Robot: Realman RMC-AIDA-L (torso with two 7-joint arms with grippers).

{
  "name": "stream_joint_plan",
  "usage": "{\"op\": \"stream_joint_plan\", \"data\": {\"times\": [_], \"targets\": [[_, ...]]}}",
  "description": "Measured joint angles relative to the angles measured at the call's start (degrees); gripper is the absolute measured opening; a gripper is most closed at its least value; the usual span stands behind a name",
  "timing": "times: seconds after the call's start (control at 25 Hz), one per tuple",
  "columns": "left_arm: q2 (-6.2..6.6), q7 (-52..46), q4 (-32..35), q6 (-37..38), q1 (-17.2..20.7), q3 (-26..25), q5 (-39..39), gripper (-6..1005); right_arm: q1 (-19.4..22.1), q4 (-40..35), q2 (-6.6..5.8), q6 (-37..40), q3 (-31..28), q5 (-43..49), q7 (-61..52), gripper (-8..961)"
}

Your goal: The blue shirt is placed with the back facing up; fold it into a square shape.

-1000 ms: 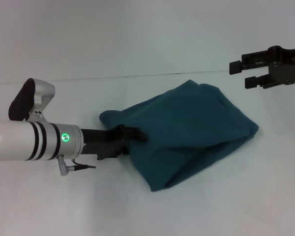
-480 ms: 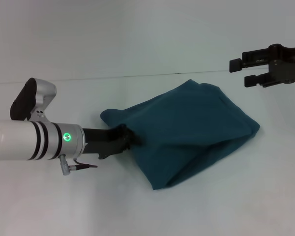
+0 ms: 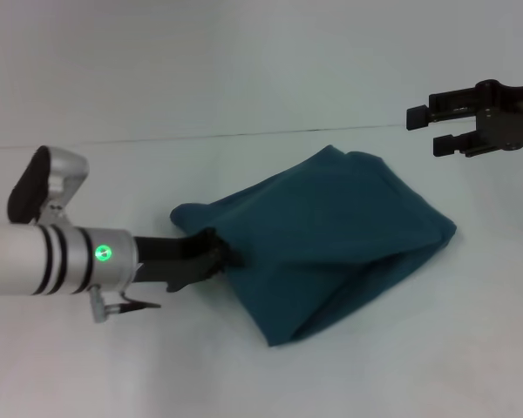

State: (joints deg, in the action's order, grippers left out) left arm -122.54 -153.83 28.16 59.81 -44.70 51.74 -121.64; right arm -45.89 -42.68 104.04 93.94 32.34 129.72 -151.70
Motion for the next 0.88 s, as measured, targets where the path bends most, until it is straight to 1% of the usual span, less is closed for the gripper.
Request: {"op": "stream_joint_plan", "data": {"times": [0.12,0.2,0.36,0.44,0.52,0.6,0.76,0.8,0.88], "targets": [[-0.05,-0.35,3.86,4.05,3.40,-0.24,0.23,83,0.01,1.10,-0.12,-0.68,0.00,0.00,0.00,858],[0.15,-0.78,6.69,7.37,5.93,-0.43,0.12,83,0.06,1.71,-0.21,-1.04,0.00,0.00,0.00,858],[1.41,-1.44,9.81,12.81,8.93,-1.02,-0.19,82,0.13,1.87,-0.25,-1.29,0.00,0.00,0.00,858],[2.09,-1.36,10.34,14.07,9.65,-1.72,-0.25,82,0.13,1.88,-0.23,-1.33,0.01,0.01,0.00,857],[2.88,-0.82,10.28,14.37,9.88,-2.52,-0.68,82,0.16,1.90,-0.14,-1.40,0.14,0.01,0.00,857],[3.69,0.12,10.08,14.38,9.28,-3.45,-2.56,82,0.19,1.90,-0.09,-1.47,0.33,0.01,0.04,857],[5.38,2.99,9.61,13.87,6.95,-6.37,-8.01,81,0.28,1.90,-0.07,-1.51,0.46,0.01,0.19,858],[6.06,4.28,9.08,13.80,6.00,-7.77,-9.64,81,0.34,1.90,-0.05,-1.51,0.47,0.01,0.31,858],[6.88,6.46,8.21,13.80,4.87,-9.72,-11.51,81,0.45,1.98,0.00,-1.48,0.43,0.00,0.53,857]]}}
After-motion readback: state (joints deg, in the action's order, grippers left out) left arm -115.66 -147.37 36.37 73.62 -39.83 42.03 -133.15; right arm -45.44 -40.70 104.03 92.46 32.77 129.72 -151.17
